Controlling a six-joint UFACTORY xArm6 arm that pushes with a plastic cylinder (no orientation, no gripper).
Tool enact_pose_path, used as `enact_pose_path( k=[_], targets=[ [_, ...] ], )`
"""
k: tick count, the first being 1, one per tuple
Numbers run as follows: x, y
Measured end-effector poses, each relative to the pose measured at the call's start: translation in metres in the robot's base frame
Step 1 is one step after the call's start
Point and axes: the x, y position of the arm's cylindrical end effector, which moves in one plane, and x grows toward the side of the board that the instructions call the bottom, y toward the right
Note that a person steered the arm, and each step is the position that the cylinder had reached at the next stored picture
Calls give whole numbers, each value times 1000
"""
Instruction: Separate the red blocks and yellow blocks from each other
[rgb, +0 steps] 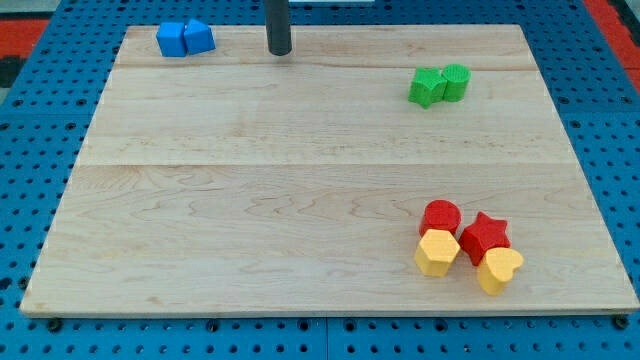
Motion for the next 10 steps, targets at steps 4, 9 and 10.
enact_pose_path(
  k=[4, 9, 10],
  targets=[
    [0, -16],
    [1, 6],
    [53, 36]
  ],
)
